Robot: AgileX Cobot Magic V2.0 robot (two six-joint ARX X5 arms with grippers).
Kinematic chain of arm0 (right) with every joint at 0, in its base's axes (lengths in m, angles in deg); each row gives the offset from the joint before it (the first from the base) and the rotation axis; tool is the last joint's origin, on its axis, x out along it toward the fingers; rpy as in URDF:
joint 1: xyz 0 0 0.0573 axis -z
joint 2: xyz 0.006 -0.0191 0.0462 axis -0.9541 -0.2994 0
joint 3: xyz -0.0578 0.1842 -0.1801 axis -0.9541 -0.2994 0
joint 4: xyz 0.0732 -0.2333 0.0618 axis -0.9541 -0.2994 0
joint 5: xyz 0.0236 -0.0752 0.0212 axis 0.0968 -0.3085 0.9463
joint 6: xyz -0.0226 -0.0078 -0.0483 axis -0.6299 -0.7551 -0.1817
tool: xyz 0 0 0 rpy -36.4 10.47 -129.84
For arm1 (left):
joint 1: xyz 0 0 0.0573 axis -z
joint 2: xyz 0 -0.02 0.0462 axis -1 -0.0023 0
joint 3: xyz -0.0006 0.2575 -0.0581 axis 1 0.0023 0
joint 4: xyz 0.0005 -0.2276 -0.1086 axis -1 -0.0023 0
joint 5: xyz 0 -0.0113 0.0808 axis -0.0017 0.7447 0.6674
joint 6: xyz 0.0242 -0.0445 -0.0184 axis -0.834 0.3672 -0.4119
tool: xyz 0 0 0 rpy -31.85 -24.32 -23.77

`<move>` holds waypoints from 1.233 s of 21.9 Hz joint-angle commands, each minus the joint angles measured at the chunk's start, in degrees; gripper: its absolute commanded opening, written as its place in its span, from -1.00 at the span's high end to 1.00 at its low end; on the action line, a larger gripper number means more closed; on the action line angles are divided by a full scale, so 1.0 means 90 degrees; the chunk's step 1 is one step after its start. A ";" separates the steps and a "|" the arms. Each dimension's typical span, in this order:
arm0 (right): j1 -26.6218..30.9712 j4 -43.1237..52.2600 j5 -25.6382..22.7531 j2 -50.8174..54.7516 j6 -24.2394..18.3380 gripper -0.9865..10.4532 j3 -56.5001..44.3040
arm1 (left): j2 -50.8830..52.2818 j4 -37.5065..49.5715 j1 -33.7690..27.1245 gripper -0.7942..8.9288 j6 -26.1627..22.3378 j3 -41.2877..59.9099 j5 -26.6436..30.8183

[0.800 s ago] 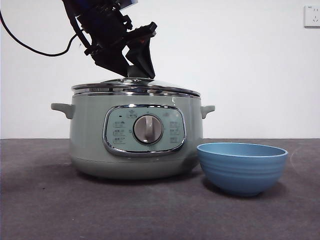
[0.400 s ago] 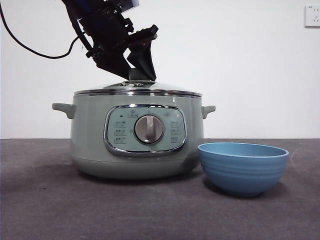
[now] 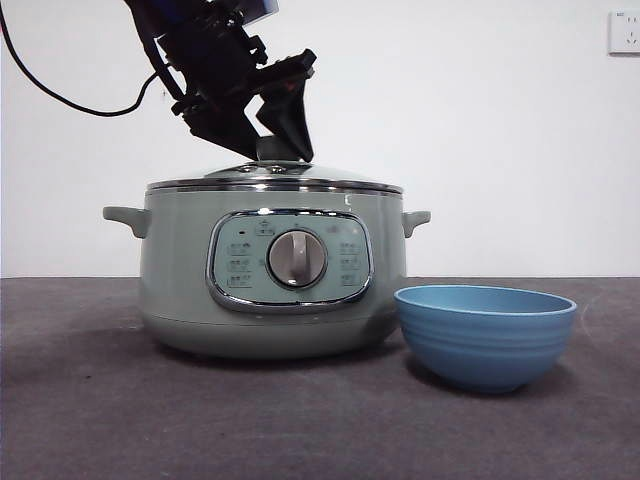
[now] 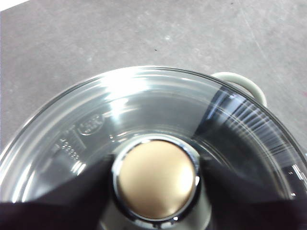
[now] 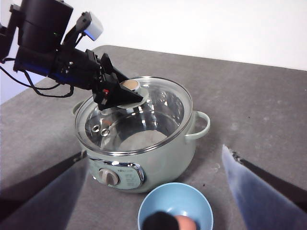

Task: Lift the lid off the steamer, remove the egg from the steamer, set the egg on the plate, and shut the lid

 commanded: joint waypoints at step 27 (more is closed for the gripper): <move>-0.0012 -0.1705 0.1241 -0.0007 0.0221 0.01 0.0007 | 0.3876 -0.4053 -0.0005 -0.19 0.0323 -0.0007 -0.1438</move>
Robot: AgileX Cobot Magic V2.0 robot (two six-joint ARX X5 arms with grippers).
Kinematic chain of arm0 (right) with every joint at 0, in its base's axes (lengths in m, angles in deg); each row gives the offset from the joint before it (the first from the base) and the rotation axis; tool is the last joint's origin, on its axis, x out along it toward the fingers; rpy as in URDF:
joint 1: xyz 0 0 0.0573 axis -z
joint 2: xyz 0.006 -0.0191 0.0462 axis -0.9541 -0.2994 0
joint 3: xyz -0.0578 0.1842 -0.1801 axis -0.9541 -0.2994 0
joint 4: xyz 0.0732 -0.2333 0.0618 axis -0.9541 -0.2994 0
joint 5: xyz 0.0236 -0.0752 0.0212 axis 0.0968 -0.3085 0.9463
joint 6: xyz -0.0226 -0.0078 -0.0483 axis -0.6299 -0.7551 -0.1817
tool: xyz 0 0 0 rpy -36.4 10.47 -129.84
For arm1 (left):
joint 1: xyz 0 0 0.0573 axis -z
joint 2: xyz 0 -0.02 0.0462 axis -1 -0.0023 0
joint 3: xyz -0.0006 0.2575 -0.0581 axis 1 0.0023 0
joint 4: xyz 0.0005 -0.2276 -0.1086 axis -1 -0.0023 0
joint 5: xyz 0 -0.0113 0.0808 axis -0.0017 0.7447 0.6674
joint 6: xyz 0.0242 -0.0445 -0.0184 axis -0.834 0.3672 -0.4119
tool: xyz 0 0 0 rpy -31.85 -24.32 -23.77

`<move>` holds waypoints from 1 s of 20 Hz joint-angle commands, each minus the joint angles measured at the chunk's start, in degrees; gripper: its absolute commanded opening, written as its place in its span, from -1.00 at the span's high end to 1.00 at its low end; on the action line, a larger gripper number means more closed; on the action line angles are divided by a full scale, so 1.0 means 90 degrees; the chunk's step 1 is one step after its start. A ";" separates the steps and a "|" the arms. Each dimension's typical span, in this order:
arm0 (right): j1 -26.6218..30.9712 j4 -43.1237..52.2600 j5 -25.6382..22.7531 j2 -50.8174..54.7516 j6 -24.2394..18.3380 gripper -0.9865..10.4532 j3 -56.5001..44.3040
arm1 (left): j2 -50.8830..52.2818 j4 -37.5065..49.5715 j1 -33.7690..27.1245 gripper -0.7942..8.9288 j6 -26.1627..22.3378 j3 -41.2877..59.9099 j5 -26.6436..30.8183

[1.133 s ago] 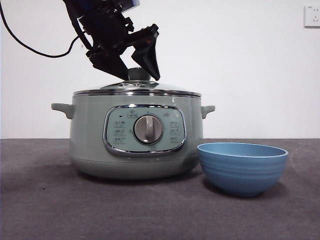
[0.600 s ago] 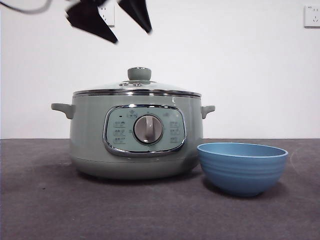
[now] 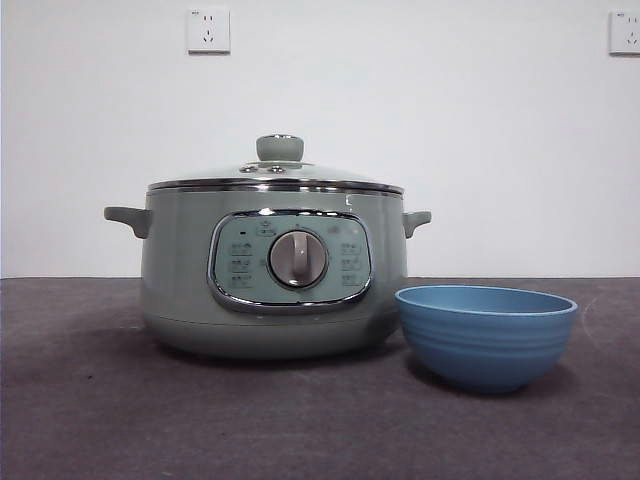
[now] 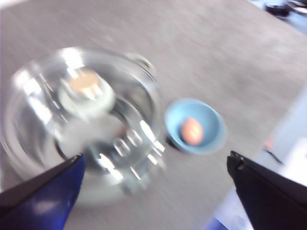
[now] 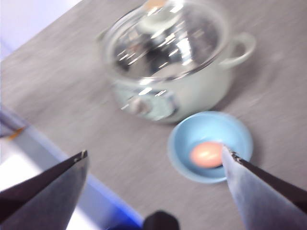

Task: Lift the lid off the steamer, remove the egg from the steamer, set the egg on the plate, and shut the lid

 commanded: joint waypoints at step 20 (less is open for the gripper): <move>-0.0017 -0.0714 0.0219 0.0000 0.0185 0.82 0.0007 | 0.0444 -0.1392 -0.0005 0.85 0.0066 -0.0007 -0.0223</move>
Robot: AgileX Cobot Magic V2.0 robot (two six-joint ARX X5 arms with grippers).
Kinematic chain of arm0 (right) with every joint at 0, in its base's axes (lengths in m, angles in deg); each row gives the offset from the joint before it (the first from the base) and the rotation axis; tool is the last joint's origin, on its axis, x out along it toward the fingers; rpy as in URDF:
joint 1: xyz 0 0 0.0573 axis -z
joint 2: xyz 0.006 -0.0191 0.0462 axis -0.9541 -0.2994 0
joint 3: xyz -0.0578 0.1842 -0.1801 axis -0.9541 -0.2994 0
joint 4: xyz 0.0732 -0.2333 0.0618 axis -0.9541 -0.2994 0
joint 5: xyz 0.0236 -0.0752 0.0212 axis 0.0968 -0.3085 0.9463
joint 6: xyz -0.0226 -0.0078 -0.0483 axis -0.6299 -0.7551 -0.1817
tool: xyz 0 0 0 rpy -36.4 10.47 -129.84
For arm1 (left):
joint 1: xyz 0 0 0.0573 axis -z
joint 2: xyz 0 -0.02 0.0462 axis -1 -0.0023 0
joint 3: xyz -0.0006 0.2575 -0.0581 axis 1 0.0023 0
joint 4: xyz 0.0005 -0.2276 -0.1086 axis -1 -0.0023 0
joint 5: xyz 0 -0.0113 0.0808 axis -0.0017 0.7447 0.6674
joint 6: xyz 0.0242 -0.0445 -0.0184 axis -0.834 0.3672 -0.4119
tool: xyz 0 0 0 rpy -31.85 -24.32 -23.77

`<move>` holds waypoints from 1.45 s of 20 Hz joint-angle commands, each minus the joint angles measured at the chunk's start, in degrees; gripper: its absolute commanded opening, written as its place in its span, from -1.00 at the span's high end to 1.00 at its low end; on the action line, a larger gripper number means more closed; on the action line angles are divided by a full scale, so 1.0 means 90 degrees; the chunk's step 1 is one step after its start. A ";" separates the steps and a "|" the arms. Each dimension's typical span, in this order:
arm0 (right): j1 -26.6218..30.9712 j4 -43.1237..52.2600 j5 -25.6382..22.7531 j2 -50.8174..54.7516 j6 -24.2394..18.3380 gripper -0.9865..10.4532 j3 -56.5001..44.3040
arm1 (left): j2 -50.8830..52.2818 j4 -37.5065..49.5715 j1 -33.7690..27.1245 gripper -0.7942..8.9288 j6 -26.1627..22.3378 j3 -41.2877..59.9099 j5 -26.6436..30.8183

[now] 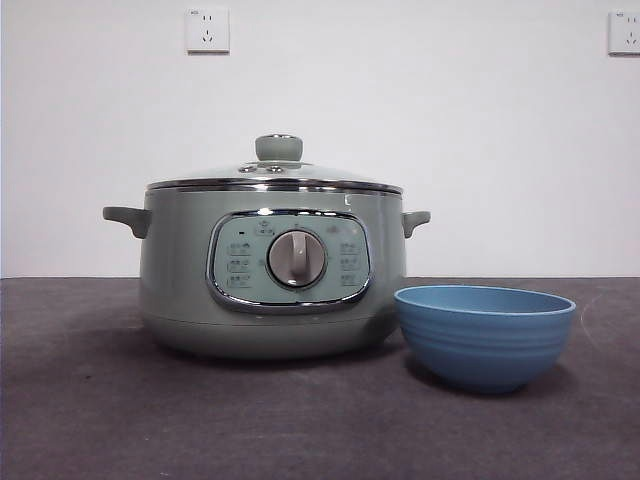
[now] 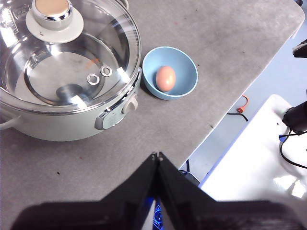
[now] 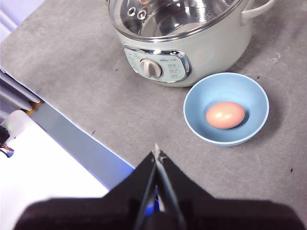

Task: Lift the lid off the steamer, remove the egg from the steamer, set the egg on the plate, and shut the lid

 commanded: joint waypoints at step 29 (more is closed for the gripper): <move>-0.0015 0.0019 -0.0019 0.0000 0.0053 0.82 0.0007 | 0.5578 0.6329 -0.3730 0.84 -0.0622 0.7584 0.1013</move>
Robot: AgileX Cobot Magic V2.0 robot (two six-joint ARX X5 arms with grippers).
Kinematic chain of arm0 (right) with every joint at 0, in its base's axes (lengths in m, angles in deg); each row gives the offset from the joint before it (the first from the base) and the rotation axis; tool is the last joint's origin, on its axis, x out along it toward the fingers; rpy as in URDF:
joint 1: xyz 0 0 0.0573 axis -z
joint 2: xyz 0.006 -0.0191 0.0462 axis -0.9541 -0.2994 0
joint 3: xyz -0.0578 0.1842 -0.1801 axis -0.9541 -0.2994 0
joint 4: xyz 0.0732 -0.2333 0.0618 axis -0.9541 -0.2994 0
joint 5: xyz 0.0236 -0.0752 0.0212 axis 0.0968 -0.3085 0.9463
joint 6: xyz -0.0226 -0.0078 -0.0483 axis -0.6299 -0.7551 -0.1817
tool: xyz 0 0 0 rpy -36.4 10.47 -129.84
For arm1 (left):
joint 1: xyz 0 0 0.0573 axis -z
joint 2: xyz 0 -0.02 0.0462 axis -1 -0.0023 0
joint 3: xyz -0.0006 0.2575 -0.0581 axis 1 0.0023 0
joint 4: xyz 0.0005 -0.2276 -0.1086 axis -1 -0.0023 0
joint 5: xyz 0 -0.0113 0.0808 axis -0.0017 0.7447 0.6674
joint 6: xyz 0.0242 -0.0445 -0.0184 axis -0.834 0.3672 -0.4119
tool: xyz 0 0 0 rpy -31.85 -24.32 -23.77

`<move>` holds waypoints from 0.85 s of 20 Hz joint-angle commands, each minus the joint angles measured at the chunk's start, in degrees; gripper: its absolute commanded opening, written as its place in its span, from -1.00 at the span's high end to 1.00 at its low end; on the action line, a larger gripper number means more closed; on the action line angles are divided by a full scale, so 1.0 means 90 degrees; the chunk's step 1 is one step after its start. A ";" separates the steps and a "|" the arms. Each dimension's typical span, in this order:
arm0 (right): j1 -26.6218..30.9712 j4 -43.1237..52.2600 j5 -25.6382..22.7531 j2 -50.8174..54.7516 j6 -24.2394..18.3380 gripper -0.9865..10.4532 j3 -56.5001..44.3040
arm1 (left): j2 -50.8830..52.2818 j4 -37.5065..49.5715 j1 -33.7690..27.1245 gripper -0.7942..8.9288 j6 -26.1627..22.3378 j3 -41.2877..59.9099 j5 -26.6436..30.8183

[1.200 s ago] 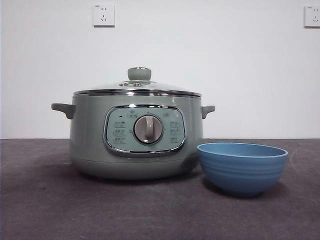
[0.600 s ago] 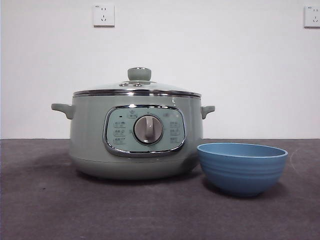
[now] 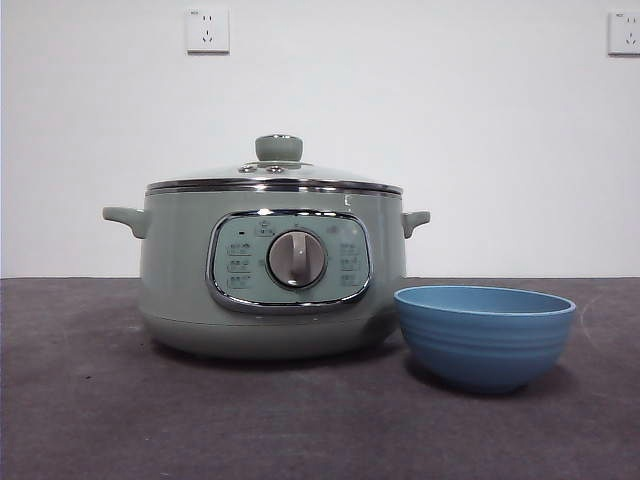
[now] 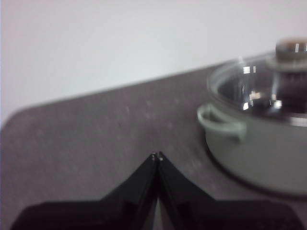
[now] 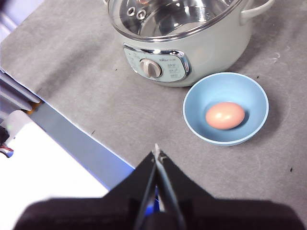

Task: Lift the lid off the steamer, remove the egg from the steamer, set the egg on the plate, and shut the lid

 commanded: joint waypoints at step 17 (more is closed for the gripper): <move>-0.0015 0.0012 -0.0017 0.0002 0.0053 0.82 0.0007 | 0.1139 0.0046 -0.0017 0.84 0.1399 0.1474 0.1316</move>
